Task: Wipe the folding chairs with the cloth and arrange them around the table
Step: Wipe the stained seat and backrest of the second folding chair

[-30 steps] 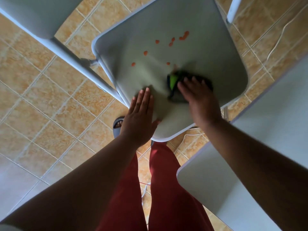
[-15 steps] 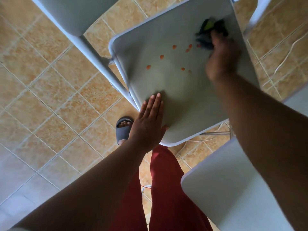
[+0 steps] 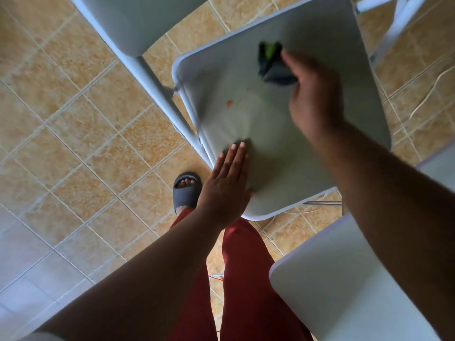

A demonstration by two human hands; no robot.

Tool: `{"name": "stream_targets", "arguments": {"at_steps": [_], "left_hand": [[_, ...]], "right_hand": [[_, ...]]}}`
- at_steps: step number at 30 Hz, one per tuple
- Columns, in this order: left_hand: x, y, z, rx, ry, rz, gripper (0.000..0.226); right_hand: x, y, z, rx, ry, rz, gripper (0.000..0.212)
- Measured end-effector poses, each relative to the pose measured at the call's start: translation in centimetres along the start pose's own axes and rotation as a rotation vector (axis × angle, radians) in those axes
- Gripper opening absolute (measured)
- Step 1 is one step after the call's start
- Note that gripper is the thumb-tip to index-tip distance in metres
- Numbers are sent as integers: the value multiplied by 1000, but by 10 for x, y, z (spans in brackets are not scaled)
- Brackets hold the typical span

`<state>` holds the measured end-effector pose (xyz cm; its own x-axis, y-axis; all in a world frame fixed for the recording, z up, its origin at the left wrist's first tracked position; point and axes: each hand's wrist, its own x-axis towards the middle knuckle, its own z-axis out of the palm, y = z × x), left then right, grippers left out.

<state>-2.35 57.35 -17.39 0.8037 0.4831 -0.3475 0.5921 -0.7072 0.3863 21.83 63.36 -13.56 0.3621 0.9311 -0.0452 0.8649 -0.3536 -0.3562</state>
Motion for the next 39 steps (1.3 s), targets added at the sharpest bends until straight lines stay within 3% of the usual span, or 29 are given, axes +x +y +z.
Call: {"name": "stream_targets", "arguments": {"at_steps": [4, 8, 13, 16, 21, 24, 27, 30, 33, 39], "left_hand": [[0, 0, 1, 5, -29, 2, 81], [0, -1, 0, -11, -6, 2, 81], [1, -2, -1, -16, -35, 14, 85], [0, -3, -2, -8, -36, 20, 87], [0, -4, -3, -15, -40, 8, 90], [0, -4, -2, -24, -37, 0, 90], [0, -6, -1, -27, -20, 11, 90], [0, -9, 1, -21, 6, 27, 87], [0, -9, 1, -17, 8, 24, 85], [1, -8, 0, 9, -17, 20, 88]], "right_hand": [[37, -16, 27, -98, -56, 81, 46], [-8, -60, 64, -136, -265, -339, 43], [-22, -8, 32, -113, -566, -629, 48], [-9, 34, -12, -82, -647, -516, 51], [24, 42, -54, -53, -487, -340, 52], [64, -2, -20, -38, -398, -384, 55], [98, -58, 29, -62, -368, -580, 52], [106, -88, 68, -153, -547, -767, 48], [111, -60, 60, -178, -625, -788, 56], [125, 58, -14, -295, -544, -473, 62]]}}
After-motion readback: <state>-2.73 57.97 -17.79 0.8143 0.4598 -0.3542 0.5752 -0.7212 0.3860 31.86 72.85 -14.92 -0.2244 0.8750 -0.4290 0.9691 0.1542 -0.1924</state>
